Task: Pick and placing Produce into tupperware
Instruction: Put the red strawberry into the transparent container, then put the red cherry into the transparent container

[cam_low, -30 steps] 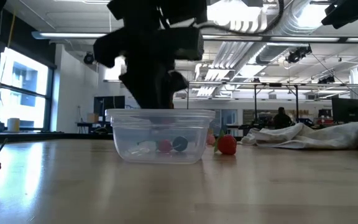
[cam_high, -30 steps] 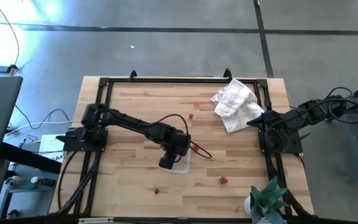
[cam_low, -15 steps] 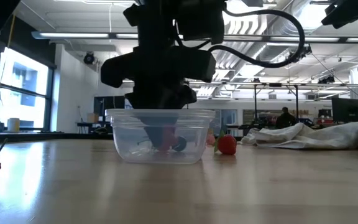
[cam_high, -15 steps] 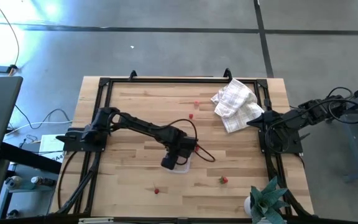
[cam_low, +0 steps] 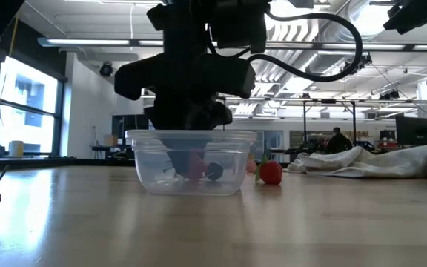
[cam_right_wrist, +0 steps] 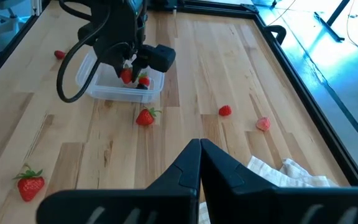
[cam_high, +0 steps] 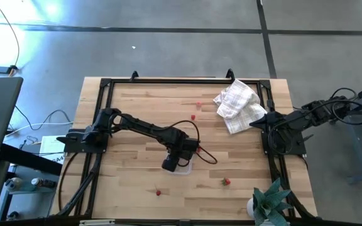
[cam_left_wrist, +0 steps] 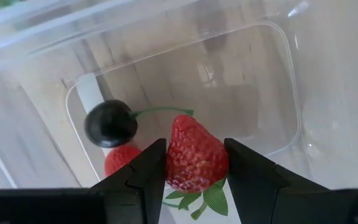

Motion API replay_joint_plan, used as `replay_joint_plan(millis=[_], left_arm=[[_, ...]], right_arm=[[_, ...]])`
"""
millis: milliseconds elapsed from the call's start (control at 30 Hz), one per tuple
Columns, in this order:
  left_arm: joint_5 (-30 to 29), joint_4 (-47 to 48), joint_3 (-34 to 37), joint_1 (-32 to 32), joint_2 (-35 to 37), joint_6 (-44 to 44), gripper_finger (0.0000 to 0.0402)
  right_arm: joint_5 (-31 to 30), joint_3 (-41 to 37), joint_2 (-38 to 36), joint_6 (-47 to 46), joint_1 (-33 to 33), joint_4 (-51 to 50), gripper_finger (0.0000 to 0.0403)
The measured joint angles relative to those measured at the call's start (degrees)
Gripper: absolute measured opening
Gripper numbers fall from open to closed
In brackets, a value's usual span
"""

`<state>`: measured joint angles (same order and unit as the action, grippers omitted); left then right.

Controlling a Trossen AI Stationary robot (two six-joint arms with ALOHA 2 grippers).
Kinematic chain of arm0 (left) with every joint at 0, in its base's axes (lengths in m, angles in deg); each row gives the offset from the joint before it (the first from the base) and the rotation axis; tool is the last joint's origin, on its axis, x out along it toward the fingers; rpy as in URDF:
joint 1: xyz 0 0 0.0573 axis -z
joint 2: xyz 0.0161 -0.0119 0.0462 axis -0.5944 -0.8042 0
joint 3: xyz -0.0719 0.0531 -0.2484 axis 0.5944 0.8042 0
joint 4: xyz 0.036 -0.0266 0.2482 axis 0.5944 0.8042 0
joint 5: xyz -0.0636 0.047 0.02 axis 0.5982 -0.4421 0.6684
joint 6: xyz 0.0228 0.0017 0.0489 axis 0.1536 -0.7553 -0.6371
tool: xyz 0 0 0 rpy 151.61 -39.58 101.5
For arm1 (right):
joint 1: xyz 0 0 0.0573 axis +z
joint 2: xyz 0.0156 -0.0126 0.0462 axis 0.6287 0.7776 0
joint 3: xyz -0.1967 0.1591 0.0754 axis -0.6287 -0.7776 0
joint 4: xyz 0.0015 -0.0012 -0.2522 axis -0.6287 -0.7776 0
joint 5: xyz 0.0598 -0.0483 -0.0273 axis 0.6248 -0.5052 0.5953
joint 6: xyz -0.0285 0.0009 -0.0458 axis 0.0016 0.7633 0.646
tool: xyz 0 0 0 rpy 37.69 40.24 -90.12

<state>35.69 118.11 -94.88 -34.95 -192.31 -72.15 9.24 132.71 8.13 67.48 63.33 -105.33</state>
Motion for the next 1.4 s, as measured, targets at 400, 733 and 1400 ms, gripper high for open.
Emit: replay_joint_plan(millis=[400,733,1400], left_arm=[[2.0,0.7,0.0,0.0,0.0,0.2,0.015],[2.0,0.9,0.0,0.0,0.1,0.7,0.0211],[-1.5,27.2,-21.7,0.1,0.1,1.2,0.0175]], right_arm=[[0.0,0.0,0.0,0.0,0.0,0.0,0.0],[0.0,0.0,0.0,0.0,0.0,0.0,0.0],[0.0,0.0,0.0,0.0,0.0,0.0,0.0]])
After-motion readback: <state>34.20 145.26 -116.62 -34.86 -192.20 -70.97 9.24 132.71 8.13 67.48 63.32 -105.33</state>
